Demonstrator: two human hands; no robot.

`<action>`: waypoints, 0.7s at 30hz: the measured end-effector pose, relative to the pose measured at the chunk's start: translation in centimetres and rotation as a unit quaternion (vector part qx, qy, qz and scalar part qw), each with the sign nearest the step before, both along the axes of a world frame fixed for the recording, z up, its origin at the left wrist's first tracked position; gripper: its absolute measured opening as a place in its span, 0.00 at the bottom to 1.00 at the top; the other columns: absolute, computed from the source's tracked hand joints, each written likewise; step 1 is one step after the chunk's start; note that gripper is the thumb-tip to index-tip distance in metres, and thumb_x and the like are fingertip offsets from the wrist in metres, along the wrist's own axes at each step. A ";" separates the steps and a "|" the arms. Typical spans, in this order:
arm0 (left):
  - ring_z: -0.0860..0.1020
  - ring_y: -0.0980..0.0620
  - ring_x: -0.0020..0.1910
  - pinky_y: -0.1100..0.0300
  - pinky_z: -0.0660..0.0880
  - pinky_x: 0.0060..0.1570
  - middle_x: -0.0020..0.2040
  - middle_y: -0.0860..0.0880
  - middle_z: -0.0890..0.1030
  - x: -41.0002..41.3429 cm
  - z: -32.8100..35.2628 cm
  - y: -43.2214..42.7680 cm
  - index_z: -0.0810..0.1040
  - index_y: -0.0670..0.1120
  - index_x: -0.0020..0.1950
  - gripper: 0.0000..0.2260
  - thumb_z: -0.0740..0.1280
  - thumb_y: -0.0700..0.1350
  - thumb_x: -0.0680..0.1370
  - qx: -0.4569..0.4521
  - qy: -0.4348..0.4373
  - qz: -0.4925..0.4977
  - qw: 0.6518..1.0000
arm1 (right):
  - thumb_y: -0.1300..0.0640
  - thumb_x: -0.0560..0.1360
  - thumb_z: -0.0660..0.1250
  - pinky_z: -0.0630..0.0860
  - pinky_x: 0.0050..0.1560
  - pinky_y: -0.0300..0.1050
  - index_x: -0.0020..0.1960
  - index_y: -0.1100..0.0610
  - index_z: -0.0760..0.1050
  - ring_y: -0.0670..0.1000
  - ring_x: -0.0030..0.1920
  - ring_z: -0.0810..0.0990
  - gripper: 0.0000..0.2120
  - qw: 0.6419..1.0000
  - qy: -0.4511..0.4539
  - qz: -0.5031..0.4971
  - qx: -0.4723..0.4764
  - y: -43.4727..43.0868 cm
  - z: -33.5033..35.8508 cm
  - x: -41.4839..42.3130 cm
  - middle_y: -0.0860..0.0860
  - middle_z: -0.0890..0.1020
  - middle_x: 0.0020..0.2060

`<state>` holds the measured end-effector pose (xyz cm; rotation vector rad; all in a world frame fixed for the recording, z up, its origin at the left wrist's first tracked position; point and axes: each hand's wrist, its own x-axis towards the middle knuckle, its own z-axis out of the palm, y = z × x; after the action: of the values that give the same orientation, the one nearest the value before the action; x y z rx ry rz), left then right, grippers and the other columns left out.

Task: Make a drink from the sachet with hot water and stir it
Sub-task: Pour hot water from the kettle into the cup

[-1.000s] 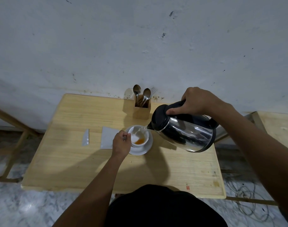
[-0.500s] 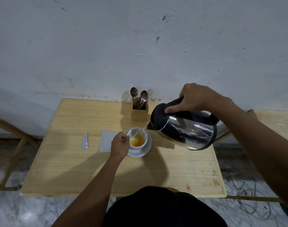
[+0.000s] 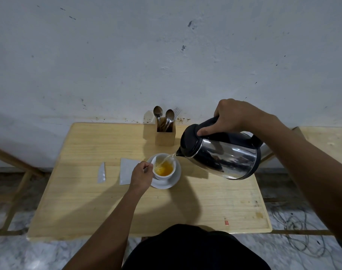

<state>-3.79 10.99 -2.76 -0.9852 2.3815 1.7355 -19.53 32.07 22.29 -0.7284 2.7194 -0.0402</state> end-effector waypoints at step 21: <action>0.76 0.48 0.43 0.41 0.79 0.50 0.40 0.48 0.77 -0.1 0.6 -0.2 0.77 0.41 0.46 0.09 0.61 0.45 0.80 -0.004 -0.009 -0.010 1.000 | 0.22 0.57 0.68 0.66 0.31 0.44 0.28 0.59 0.74 0.52 0.27 0.71 0.37 1.000 0.005 -0.014 0.003 1.0 0.1 0.8 0.51 0.72 0.23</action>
<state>-3.86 10.78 -2.17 -0.9716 2.3815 1.7030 -18.70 33.09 22.42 -0.6897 2.7391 -0.0360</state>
